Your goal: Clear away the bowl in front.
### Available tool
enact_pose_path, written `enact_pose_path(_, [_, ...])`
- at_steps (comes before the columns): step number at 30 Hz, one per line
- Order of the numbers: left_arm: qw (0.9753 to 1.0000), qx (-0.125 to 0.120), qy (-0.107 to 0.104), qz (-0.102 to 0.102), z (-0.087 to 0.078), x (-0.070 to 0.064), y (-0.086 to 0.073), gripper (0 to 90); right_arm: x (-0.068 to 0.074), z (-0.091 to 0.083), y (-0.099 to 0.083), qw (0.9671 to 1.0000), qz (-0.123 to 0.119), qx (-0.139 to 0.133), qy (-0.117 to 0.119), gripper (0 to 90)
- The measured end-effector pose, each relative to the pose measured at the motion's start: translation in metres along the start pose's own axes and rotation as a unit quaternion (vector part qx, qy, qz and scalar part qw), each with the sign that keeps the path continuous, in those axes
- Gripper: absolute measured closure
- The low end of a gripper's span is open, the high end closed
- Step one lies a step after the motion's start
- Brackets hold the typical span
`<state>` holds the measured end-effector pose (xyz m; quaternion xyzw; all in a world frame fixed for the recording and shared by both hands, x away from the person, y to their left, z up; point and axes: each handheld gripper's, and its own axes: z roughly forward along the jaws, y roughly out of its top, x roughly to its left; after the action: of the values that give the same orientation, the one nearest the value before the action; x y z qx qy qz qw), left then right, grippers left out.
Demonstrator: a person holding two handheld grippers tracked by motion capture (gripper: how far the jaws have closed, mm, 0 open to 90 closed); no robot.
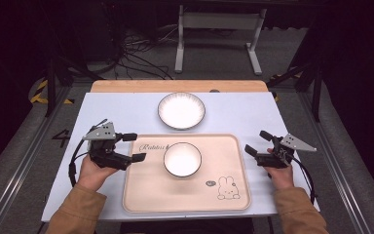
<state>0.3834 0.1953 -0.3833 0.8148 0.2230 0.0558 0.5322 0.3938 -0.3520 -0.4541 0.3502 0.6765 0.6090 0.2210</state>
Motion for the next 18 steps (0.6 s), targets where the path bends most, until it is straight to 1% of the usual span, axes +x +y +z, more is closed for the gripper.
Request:
enact_pose_path(2, [1.0,-0.002,0.004,-0.002,-0.001,0.001,-0.002,18.7,0.0,0.0,0.0,1.0,0.0,0.0,0.0,2.5])
enact_pose_path(3, [1.0,-0.004,0.008,-0.001,-0.003,0.002,-0.004,18.7,0.0,0.0,0.0,1.0,0.0,0.0,0.0,2.5])
enact_pose_path(6, [0.9997,-0.017,0.019,-0.006,-0.008,0.005,-0.01,18.7,0.0,0.0,0.0,1.0,0.0,0.0,0.0,2.5])
enact_pose_path(7, [0.9995,-0.018,0.021,-0.012,-0.009,0.005,-0.012,18.7,0.0,0.0,0.0,1.0,0.0,0.0,0.0,2.5])
enact_pose_path(10, [0.999,-0.029,0.031,-0.011,-0.013,0.006,-0.016,18.6,0.0,0.0,0.0,1.0,0.0,0.0,0.0,2.5])
enact_pose_path(11, [0.9988,-0.032,0.034,-0.016,-0.014,0.006,-0.018,18.6,0.0,0.0,0.0,1.0,0.0,0.0,0.0,2.5])
enact_pose_path(12, [0.9986,-0.036,0.038,-0.013,-0.015,0.006,-0.02,18.6,0.0,0.0,0.0,1.0,0.0,0.0,0.0,2.5])
enact_pose_path(13, [0.9982,-0.041,0.041,-0.017,-0.017,0.006,-0.023,18.7,0.0,0.0,0.0,1.0,0.0,0.0,0.0,2.5])
enact_pose_path(14, [0.9978,-0.046,0.044,-0.015,-0.018,0.007,-0.025,18.7,0.0,0.0,0.0,1.0,0.001,0.0,0.0,2.5])
enact_pose_path(18, [0.9962,-0.064,0.052,-0.03,-0.024,0.01,-0.034,18.7,0.0,0.0,0.0,1.0,0.0,0.0,0.0,2.5])
